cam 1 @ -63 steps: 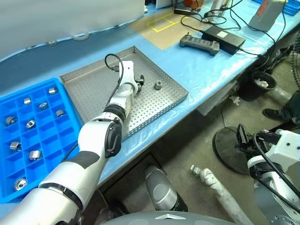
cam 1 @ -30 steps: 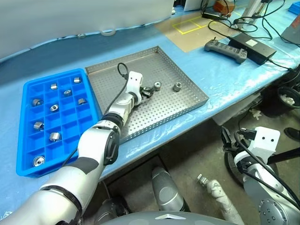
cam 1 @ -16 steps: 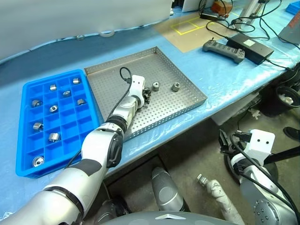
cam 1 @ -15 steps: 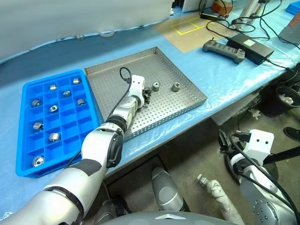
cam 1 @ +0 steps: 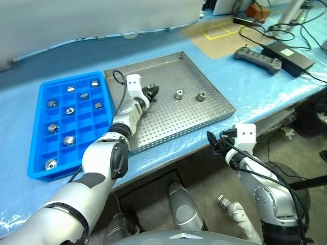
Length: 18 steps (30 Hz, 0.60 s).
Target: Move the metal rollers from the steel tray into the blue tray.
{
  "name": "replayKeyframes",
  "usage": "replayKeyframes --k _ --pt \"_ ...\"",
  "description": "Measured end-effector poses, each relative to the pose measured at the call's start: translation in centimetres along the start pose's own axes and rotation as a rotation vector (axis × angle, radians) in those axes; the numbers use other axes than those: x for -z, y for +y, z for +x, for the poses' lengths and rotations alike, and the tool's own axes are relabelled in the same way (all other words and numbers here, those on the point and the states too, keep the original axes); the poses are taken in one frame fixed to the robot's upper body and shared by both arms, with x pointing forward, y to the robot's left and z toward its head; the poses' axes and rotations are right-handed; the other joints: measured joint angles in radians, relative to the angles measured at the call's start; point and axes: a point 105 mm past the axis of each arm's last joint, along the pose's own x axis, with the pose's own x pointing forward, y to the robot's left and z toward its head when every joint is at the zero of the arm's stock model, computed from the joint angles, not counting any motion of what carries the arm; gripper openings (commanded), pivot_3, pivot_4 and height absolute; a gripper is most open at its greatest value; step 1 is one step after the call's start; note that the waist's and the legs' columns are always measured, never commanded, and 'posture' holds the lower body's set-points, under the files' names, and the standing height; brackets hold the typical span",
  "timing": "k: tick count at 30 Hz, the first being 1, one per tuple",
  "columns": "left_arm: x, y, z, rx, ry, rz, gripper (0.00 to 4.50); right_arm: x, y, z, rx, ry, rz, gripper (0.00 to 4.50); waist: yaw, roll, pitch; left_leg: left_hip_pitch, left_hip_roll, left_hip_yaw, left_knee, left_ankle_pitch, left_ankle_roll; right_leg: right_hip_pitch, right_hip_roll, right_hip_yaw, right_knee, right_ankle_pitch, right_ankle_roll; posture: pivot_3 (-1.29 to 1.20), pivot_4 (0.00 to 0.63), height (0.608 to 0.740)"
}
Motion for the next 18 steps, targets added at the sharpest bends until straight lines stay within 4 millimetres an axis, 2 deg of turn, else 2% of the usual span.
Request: replayKeyframes --k 3,5,7,10,12,13,15,16,17,18 --pt "-2.5 2.1 -1.0 -0.035 -0.083 0.074 1.74 0.3 -0.3 0.6 -0.022 0.023 -0.02 4.03 0.046 -0.007 -0.001 0.001 0.005 0.0 -0.001 0.006 -0.003 -0.002 0.003 0.0 0.001 0.006 -0.01 -0.15 0.15 0.74" --pt "-3.5 3.0 -1.7 -0.05 -0.123 0.129 1.74 0.3 -0.5 1.1 -0.027 0.03 -0.025 4.03 0.069 -0.014 -0.002 0.001 0.009 0.0 -0.001 0.014 -0.003 -0.002 0.011 0.0 -0.001 0.014 -0.024 -0.12 0.15 0.74" --pt "-3.4 3.2 -2.5 -0.043 -0.131 0.185 1.74 0.4 -0.7 1.9 -0.02 0.029 -0.021 4.03 0.089 -0.017 -0.001 0.003 0.014 0.0 -0.002 0.02 -0.012 -0.002 0.016 0.0 -0.004 0.017 -0.029 -0.11 0.15 0.74" --pt "-1.7 4.1 -3.6 -0.057 -0.076 0.202 1.74 0.4 -0.1 3.0 -0.035 0.024 -0.006 4.03 0.119 -0.016 0.0 0.004 0.02 0.0 -0.005 0.027 -0.025 -0.007 0.016 -0.011 -0.004 0.012 -0.021 -0.1 0.15 0.74" --pt "-0.8 5.1 -4.4 -0.087 -0.04 0.194 1.74 0.3 0.2 3.4 -0.042 0.012 -0.01 4.03 0.142 -0.014 0.005 0.004 0.029 -0.001 -0.017 0.034 -0.037 -0.012 0.016 -0.027 -0.006 0.009 -0.024 -0.1 0.15 0.74" --pt "-0.8 5.6 -4.7 -0.101 -0.029 0.194 1.74 0.3 1.1 3.6 -0.077 0.007 -0.013 4.03 0.156 -0.013 0.008 0.004 0.033 -0.002 -0.027 0.037 -0.042 -0.013 0.018 -0.035 -0.006 0.004 -0.033 -0.1 0.15 0.74" --pt "-1.4 6.4 -5.1 -0.129 -0.029 0.207 1.74 0.5 1.5 3.6 -0.08 0.006 -0.008 4.03 0.189 -0.015 0.01 0.006 0.036 -0.002 -0.055 0.042 -0.052 -0.022 0.024 -0.036 -0.006 -0.004 -0.045 -0.1 0.15 0.74" --pt "-1.9 6.9 -5.3 -0.149 -0.036 0.221 1.74 0.5 1.5 3.6 -0.079 0.006 -0.01 4.03 0.209 -0.016 0.01 0.008 0.037 -0.002 -0.07 0.049 -0.063 -0.027 0.029 -0.032 -0.006 -0.005 -0.046 -0.1 0.15 0.74" --pt "-2.4 7.2 -5.4 -0.164 -0.043 0.233 1.74 0.6 1.4 3.7 -0.076 0.006 -0.01 4.03 0.228 -0.016 0.01 0.012 0.04 -0.001 -0.081 0.052 -0.068 -0.033 0.035 -0.028 -0.007 -0.005 -0.045 -0.11 0.15 0.74" --pt "-2.7 7.5 -5.6 -0.177 -0.048 0.238 1.74 0.5 1.4 3.7 -0.078 0.004 -0.009 4.03 0.245 -0.016 0.012 0.016 0.04 0.0 -0.08 0.048 -0.076 -0.039 0.035 -0.034 -0.018 -0.006 -0.045 -0.11 0.15 0.74"
